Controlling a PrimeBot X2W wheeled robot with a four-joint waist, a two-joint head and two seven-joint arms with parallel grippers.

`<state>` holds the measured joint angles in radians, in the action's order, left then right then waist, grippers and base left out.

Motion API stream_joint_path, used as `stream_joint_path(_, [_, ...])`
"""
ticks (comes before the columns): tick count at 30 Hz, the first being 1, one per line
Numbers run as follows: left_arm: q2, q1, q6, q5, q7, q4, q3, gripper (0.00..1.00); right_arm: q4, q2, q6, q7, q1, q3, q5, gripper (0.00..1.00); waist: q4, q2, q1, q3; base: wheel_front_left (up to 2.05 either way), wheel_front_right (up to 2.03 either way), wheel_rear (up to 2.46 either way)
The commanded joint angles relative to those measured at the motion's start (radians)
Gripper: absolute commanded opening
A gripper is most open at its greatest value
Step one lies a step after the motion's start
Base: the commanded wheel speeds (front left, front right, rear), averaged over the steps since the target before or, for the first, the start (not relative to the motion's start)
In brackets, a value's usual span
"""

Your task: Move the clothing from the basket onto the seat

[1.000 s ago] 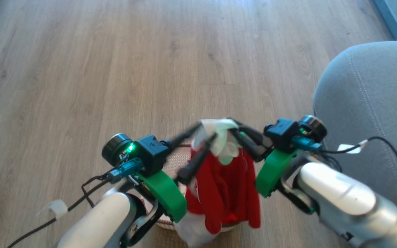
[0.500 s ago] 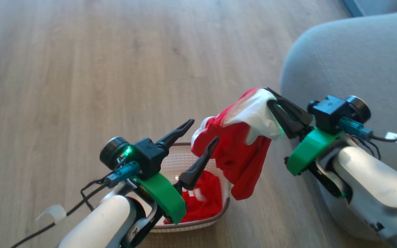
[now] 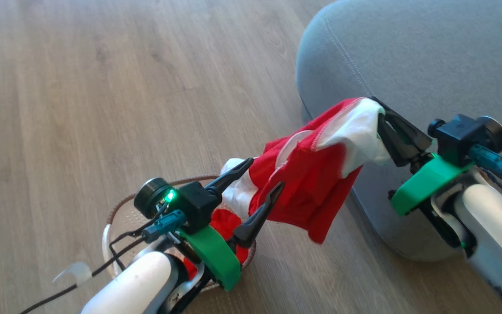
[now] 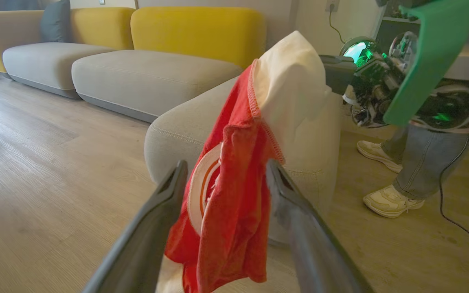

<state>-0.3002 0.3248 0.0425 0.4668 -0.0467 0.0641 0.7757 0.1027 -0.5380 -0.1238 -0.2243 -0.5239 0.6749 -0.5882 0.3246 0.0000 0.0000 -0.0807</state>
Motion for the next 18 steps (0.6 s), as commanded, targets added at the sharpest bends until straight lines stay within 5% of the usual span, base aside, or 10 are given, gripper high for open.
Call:
stream_joint_path(1, [-0.005, 0.045, -0.002, -0.006, -0.012, 0.027, -0.034, 1.00, -0.034, -0.017, -0.007, 0.002, 0.004, -0.013, 0.008, 0.00, 0.010, 0.0000, 0.0000, -0.010, 0.00, 0.00, 0.00])
stream_joint_path(10, [-0.011, 0.069, 0.003, -0.011, -0.005, 0.033, -0.028, 1.00, -0.083, -0.013, -0.007, 0.020, 0.047, -0.105, 0.026, 0.00, 0.004, 0.0000, 0.0000, -0.062, 0.00, 0.00, 0.00])
stream_joint_path(18, [-0.024, 0.130, 0.010, -0.027, 0.030, 0.061, -0.028, 1.00, -0.057, 0.047, -0.007, 0.036, 0.009, -0.287, 0.030, 0.00, -0.018, 0.0000, 0.0000, -0.212, 0.00, 0.00, 0.00])
